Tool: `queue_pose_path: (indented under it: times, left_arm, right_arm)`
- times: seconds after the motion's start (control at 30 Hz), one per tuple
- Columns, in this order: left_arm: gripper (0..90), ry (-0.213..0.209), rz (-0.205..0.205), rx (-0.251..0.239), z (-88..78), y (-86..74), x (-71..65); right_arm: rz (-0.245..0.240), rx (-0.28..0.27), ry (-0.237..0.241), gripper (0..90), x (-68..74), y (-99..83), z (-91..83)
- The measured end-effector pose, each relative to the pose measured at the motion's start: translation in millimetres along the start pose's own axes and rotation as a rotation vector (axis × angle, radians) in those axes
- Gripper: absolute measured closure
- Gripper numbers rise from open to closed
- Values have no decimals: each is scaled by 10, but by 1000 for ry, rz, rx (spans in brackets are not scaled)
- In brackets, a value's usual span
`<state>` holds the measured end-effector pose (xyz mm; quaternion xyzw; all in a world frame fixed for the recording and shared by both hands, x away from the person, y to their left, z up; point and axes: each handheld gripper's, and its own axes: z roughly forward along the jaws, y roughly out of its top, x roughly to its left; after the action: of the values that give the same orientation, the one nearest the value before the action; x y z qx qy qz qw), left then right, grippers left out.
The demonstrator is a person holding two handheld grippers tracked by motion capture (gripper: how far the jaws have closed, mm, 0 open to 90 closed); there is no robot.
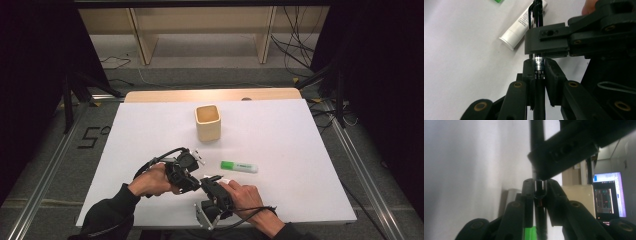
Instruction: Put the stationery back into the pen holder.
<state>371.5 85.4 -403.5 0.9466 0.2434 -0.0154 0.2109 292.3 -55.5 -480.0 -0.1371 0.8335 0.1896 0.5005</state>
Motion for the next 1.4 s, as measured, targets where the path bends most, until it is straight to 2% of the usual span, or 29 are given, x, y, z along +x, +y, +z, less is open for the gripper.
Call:
queue_pose_path:
  times: [0.07,0.13,0.2,0.23,0.3,0.33,0.4,0.5,0.53,0.6,0.73,0.8,0.83,0.87,0.9,1.0,1.07,1.17,1.23,1.37,1.4]
  left_arm:
    - [786,-4,-5,2,-1,-4,-2]
    - [781,-11,-3,8,-3,-9,3]
    - [771,-19,4,13,-11,-18,5]
    - [741,-28,2,15,-20,-26,2]
    - [675,-37,3,10,-51,-45,17]
    - [655,-39,0,4,-68,-57,26]
    - [595,-30,-1,-14,-106,-84,47]
    - [514,-32,-9,-51,-167,-130,70]
    - [489,-27,-12,-57,-187,-142,79]
    - [460,-19,-19,-70,-225,-167,102]
    - [411,-4,-50,-119,-293,-213,165]
    - [398,10,-61,-138,-318,-233,196]
    - [392,12,-65,-146,-327,-243,209]
    - [383,15,-72,-157,-335,-253,218]
    - [371,14,-78,-177,-347,-266,232]
    - [347,4,-105,-220,-360,-306,270]
    - [325,15,-118,-242,-352,-340,293]
    - [300,55,-126,-286,-325,-397,322]
    - [286,59,-141,-322,-303,-445,339]
    - [260,94,-153,-400,-271,-535,351]
    - [258,92,-164,-422,-264,-552,352]
  right_arm:
    - [-13,3,-4,795,10,2,1]
    - [8,-2,5,797,29,6,-9]
    - [-5,-5,1,798,34,12,-13]
    - [-27,-8,-1,798,18,10,-12]
    - [-34,-6,-3,798,7,-5,-14]
    - [-12,6,1,798,19,-16,-24]
    - [-21,-4,-6,798,-9,-43,-21]
    - [3,0,-5,798,-37,-93,-24]
    - [33,4,-9,798,-32,-111,-27]
    - [45,8,-5,798,-57,-156,-30]
    - [114,16,10,798,-117,-275,-31]
    - [167,24,11,797,-154,-332,-38]
    - [177,19,8,797,-184,-363,-37]
    - [215,20,13,797,-201,-387,-43]
    - [219,12,15,797,-234,-418,-42]
    - [310,4,35,797,-309,-498,-46]
    - [394,-1,49,797,-361,-554,-54]
    - [531,-26,71,797,-453,-642,-60]
    - [605,-47,85,797,-513,-703,-57]
    - [775,-86,139,796,-610,-812,-46]
    - [822,-98,156,796,-635,-839,-38]
